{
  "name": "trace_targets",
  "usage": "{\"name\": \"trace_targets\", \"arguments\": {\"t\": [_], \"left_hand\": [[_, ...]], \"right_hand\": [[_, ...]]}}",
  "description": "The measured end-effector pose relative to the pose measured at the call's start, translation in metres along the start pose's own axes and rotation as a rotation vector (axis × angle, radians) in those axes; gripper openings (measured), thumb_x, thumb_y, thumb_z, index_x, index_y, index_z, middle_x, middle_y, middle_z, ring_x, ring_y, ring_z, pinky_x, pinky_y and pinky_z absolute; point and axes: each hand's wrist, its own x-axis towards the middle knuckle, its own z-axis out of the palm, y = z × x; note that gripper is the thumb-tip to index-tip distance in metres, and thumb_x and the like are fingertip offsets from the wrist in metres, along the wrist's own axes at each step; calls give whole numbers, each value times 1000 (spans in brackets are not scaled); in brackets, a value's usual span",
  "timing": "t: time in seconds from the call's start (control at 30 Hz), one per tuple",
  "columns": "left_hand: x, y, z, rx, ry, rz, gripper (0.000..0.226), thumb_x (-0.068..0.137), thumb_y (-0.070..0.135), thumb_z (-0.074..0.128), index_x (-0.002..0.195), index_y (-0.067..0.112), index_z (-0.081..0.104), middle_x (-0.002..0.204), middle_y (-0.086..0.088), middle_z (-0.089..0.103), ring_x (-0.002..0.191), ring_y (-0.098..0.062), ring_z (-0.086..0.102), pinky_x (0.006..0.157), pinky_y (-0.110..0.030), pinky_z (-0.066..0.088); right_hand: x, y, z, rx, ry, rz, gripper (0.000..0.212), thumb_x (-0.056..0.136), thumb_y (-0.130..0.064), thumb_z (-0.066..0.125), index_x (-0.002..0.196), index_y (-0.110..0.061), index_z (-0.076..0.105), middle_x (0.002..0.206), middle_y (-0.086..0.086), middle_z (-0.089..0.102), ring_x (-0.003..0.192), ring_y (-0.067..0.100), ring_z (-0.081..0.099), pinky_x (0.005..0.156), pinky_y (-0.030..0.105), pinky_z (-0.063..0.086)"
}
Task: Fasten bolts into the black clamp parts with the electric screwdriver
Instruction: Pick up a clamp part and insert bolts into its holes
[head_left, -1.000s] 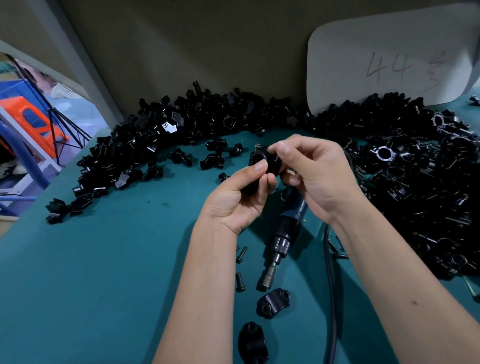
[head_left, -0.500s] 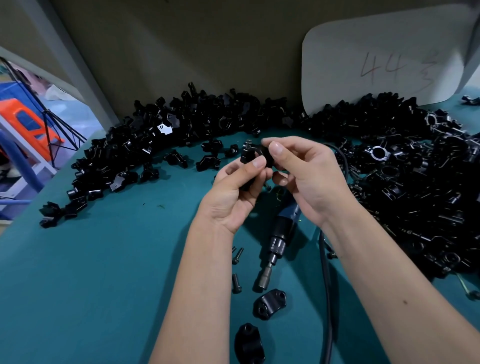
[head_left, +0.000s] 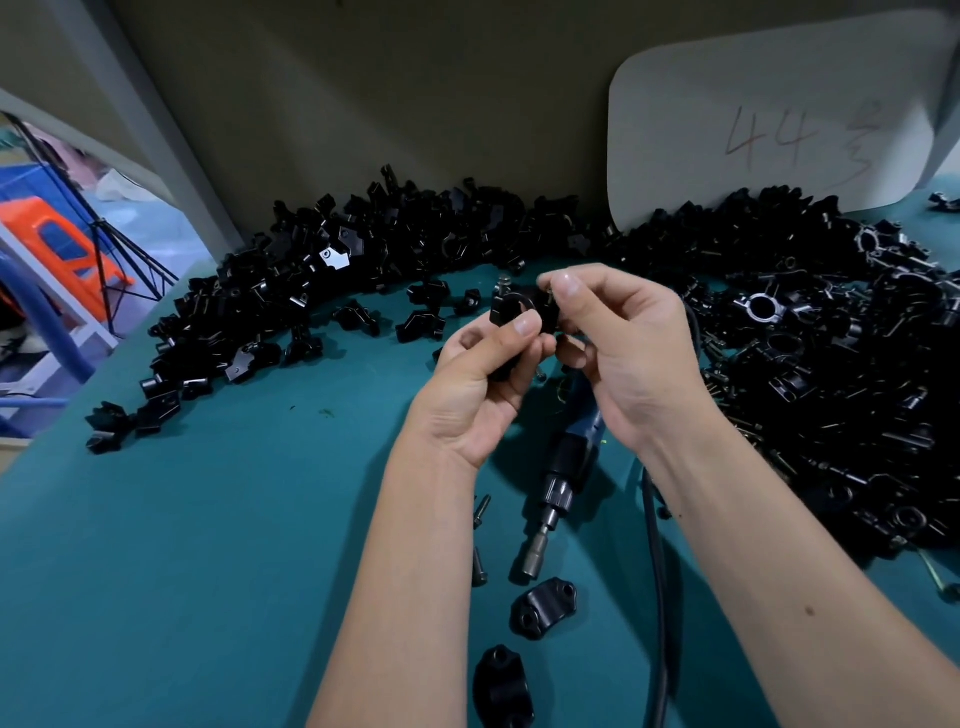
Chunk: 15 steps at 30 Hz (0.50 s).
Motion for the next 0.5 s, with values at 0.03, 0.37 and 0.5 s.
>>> {"name": "trace_targets", "arguments": {"t": [0.03, 0.37, 0.5], "left_hand": [[1, -1, -1, -11, 5, 3, 15, 65, 7, 84, 56, 16, 75, 70, -4, 73, 69, -12, 75, 60, -13, 57], [6, -10, 8, 143, 77, 181, 50, 74, 4, 80, 120, 4, 60, 89, -6, 71, 77, -15, 70, 73, -20, 58], [6, -15, 13, 213, 59, 204, 23, 97, 0, 61, 119, 4, 58, 94, -6, 69, 81, -16, 64, 70, -22, 54]], "right_hand": [[0, 0, 1, -5, 20, -23, 10, 92, -17, 76, 82, -17, 78, 78, 7, 64, 67, 20, 52, 53, 24, 42], [7, 6, 8, -99, 171, -47, 21, 93, -18, 76, 73, -22, 72, 68, -4, 68, 60, 8, 62, 53, 20, 49], [7, 8, 5, -174, 211, -80, 15, 93, -13, 77, 79, -15, 73, 71, -3, 73, 61, 4, 66, 54, 17, 51]]}}
